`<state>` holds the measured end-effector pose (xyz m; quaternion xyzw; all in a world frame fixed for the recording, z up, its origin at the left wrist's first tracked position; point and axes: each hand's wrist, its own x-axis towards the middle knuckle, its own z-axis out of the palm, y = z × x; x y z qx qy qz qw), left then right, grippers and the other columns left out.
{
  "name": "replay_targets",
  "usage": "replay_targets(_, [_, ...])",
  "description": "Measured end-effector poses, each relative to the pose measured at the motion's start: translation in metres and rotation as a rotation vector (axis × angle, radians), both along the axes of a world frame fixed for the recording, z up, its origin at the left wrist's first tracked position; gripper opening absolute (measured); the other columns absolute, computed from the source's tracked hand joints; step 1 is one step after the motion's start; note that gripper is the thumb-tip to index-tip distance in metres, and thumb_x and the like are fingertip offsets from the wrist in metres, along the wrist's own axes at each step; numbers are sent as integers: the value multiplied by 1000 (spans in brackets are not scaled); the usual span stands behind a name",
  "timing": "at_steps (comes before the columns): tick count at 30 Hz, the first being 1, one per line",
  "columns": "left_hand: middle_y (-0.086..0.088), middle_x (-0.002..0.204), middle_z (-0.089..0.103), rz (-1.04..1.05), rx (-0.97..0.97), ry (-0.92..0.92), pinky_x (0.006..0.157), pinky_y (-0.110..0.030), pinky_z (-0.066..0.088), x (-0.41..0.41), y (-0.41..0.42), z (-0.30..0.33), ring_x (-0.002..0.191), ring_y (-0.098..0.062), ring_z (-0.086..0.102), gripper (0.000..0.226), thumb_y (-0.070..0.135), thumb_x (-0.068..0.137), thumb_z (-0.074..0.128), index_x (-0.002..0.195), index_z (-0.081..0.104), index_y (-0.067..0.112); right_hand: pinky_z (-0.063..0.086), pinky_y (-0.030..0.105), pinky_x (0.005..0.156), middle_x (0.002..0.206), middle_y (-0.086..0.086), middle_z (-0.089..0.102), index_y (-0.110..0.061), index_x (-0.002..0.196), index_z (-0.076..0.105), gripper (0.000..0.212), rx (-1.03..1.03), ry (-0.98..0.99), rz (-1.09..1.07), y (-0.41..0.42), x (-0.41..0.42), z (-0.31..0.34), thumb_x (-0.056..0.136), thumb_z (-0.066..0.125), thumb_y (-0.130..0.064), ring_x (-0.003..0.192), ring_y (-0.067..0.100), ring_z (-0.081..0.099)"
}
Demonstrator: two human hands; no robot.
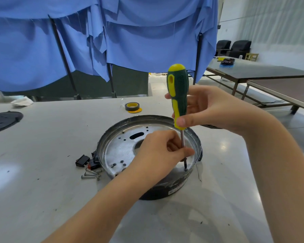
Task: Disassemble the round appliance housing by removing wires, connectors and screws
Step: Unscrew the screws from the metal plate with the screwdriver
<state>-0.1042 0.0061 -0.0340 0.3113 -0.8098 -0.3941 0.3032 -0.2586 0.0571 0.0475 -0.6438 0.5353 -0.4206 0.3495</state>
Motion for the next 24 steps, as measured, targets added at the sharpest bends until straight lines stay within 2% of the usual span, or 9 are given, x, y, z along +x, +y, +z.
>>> replay_targets(3, [4,71,71,-10,-1,-1,69,-26,57,0,0,-1,67,-8,67,18,33,77,77,70,63,24,57,30,83,100,13,73,-18,121,58,60,-7,2,-2,1,0,1,64,77,-15,95,26,71])
replay_targets(5, [7,79,72,-68,21,7,76,-22,56,0,0,-1,76,-4,68,6,29,83,72,81,66,28,56,25,79,99,9,74,-16,126,54,58,8,-7,15,2,-2,2,71,72,-10,94,22,71])
replay_targets(7, [7,87,73,-138,75,23,83,-21,55,1,0,-1,83,-1,69,10,21,89,66,91,65,30,55,22,78,102,8,74,-16,129,51,52,17,-22,31,4,-4,2,81,64,0,97,20,71])
replay_targets(10, [4,83,75,-151,136,37,85,-27,56,1,1,0,79,-4,71,15,13,89,65,86,65,27,54,22,80,109,8,72,-18,133,47,51,32,-32,53,4,-4,1,88,56,5,101,19,69])
replay_targets(13, [3,75,74,-77,72,32,80,-32,58,-1,0,1,71,-7,71,13,17,83,73,75,66,25,55,24,84,109,6,72,-19,132,48,59,44,-1,62,3,-1,2,77,67,-10,102,20,69])
replay_targets(18, [-1,72,72,-24,74,30,76,-38,57,1,0,2,67,-12,70,16,24,76,80,73,66,16,55,36,90,104,7,71,-22,125,57,71,37,74,-42,-1,2,1,58,81,-25,94,20,70])
replay_targets(21, [0,72,72,-22,65,14,76,-37,57,1,0,2,68,-11,70,16,26,76,79,76,66,16,55,40,91,102,8,69,-21,124,58,73,24,101,-75,-1,4,1,55,82,-28,91,20,70])
replay_targets(24, [4,75,73,-35,77,10,78,-33,57,1,-2,0,71,-8,70,10,28,79,76,78,68,22,55,40,91,104,14,70,-18,125,56,65,10,67,-61,-1,3,0,64,78,-19,97,27,70])
